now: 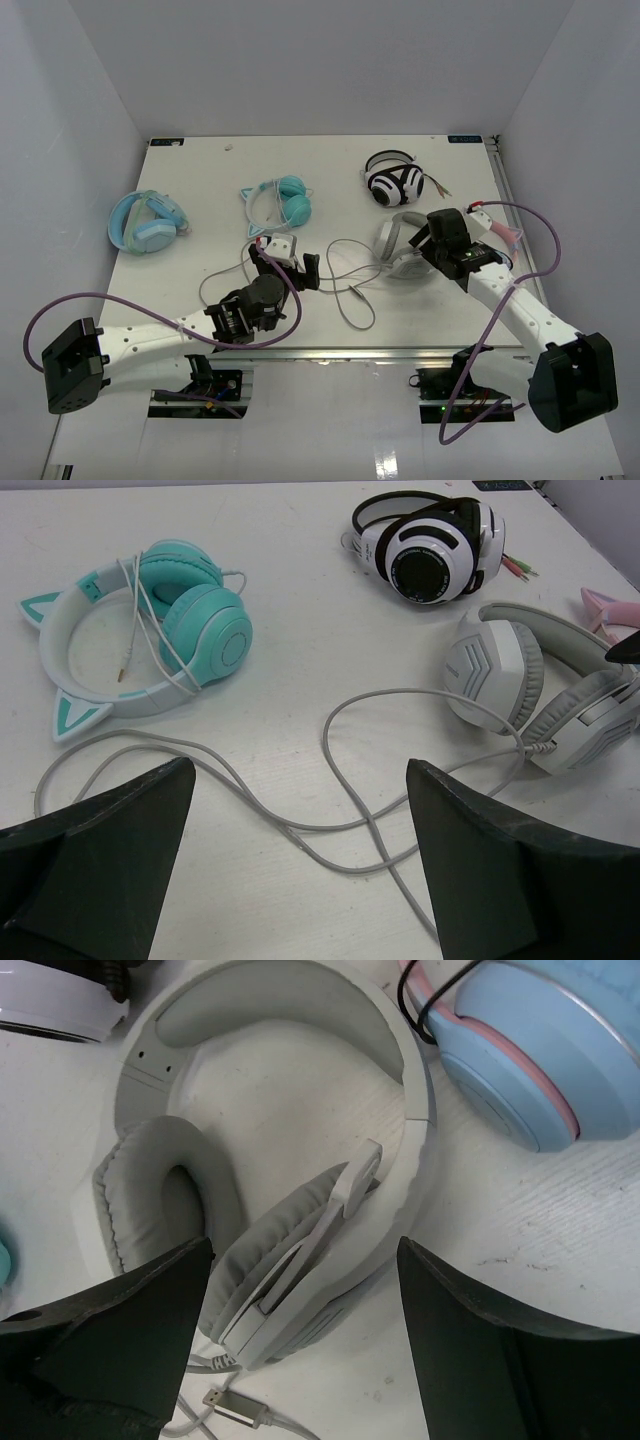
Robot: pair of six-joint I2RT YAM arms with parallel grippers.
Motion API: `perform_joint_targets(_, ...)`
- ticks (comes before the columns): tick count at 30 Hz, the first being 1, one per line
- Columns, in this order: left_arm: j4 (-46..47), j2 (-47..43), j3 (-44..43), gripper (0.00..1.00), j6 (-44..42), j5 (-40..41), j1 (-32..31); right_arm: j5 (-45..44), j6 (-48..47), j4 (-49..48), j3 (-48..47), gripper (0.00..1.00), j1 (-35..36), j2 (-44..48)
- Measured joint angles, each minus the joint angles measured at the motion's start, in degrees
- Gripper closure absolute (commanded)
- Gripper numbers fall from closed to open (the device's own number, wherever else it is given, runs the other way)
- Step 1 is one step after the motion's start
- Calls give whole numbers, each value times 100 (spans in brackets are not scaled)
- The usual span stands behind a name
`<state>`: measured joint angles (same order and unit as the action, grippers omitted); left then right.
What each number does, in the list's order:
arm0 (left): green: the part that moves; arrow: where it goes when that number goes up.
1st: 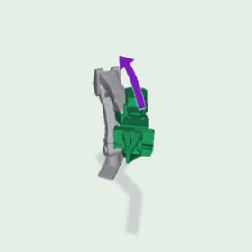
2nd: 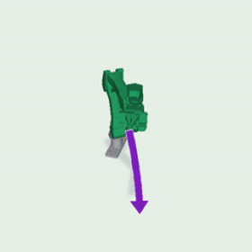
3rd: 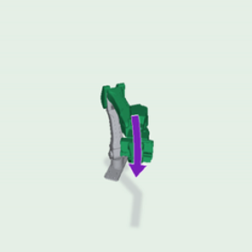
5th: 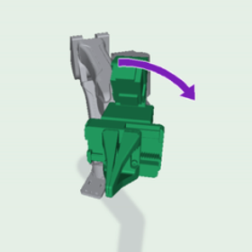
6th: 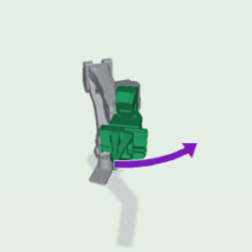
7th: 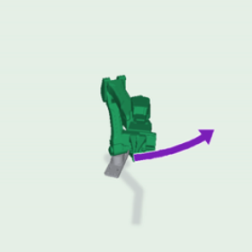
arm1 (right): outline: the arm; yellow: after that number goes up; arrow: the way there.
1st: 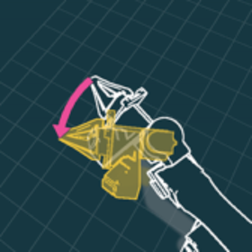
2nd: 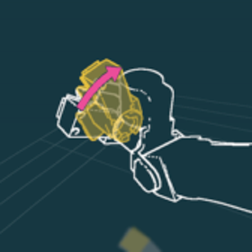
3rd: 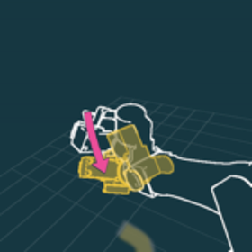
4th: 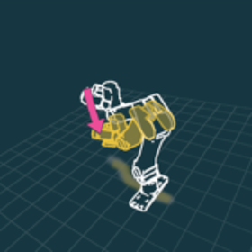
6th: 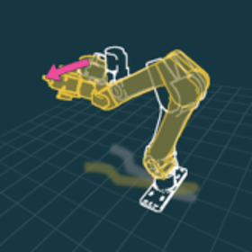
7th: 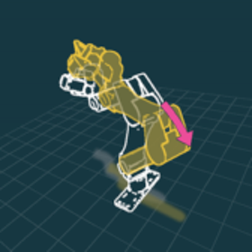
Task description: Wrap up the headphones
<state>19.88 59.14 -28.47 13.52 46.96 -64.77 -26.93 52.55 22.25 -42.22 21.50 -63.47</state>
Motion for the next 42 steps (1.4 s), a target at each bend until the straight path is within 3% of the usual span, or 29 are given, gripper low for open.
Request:
perform_joint_targets(11,-12,-34,0,2,1,-7,0,52,1544,511,-288,11,0,-785)
perform_joint_targets(16,-18,-34,-1,2,2,-7,0,115,1849,549,-408,14,0,-1156)
perform_joint_targets(25,-20,-105,-2,2,2,-28,0,205,2027,624,-441,37,0,-1448)
perform_joint_targets(28,-22,-180,-2,2,2,-30,0,222,2005,684,-441,54,9,-1457)
perform_joint_targets(33,-20,-241,-2,2,11,-41,0,203,1864,801,-426,72,159,-1434)
perform_joint_targets(35,-22,-270,-2,2,47,-86,0,125,1667,829,-426,88,252,-1365)
perform_joint_targets(42,-250,-505,-92,5,405,-389,0,-32,124,494,-145,92,521,-632)
